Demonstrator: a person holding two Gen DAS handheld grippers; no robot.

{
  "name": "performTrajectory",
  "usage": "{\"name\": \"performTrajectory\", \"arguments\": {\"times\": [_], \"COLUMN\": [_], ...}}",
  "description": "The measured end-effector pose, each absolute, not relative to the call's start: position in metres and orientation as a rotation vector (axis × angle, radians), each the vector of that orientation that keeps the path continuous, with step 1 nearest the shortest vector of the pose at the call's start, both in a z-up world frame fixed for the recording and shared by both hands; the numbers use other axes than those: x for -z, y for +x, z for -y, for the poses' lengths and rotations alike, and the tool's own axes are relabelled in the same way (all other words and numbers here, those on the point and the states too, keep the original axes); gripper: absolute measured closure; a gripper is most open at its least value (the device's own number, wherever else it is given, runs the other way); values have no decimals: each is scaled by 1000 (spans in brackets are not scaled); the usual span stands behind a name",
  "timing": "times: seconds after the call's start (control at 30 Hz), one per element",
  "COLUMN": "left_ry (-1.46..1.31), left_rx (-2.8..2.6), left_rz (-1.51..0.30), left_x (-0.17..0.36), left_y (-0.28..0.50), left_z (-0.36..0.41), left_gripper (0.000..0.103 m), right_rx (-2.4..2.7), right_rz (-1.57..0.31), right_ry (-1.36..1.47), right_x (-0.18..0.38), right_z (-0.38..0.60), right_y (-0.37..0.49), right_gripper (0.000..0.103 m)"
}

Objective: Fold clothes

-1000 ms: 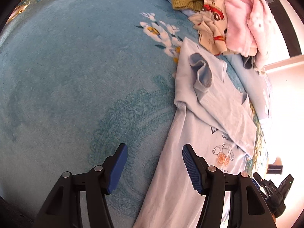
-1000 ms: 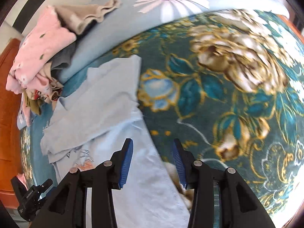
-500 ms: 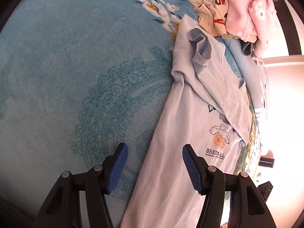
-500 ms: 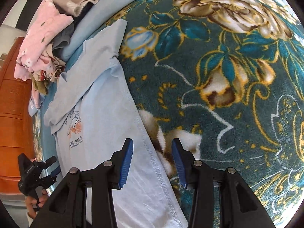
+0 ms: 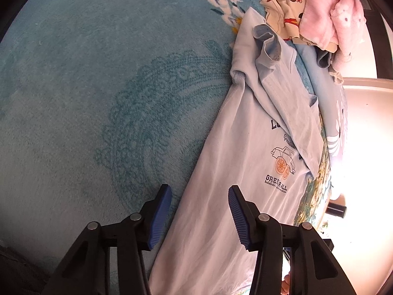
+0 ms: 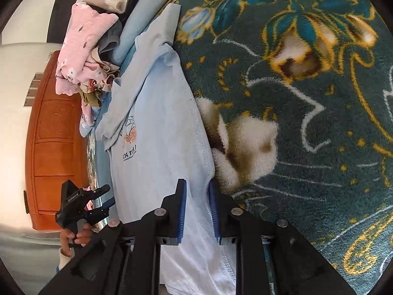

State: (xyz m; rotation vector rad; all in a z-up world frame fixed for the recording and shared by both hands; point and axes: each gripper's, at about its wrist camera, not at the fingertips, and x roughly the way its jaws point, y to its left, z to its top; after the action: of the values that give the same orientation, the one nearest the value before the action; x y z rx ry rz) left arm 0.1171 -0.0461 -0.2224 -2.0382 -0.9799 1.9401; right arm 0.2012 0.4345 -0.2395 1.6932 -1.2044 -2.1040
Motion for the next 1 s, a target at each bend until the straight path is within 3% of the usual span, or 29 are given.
{"name": "performTrajectory", "arguments": {"times": [0.03,0.1,0.2,0.53,0.87,0.93,1.0], "left_ry": [-2041,-2050,-2053,-1882,-1914,-1928,-1959], "left_rx": [-1935,-1896,-1890,-2024,-2087,-2096,-2089], "left_rz": [976,967,927,1026,927,897,871], "left_x": [222,223,221,197,206,210,217], "left_y": [119,122,125,114,93,90,88], "left_z": [46,43,38,63,46,39,33], "left_gripper": [61,85,96,99,99,92,69], "right_rx": [2106,2122,2123,2152,2184,2183,2173], "right_rz": [1195,1174,1197,1211,1177,1169,1177], "right_ry": [1698,1701,1672,1542,1511,1548,1585], "right_x": [240,238,234,208,193,198,207], "right_z": [-434,-435,-437,-435,-451,-452,-453], "right_y": [201,201,202,174,150,154,157], "right_gripper": [94,96,98,98,100,98,97]}}
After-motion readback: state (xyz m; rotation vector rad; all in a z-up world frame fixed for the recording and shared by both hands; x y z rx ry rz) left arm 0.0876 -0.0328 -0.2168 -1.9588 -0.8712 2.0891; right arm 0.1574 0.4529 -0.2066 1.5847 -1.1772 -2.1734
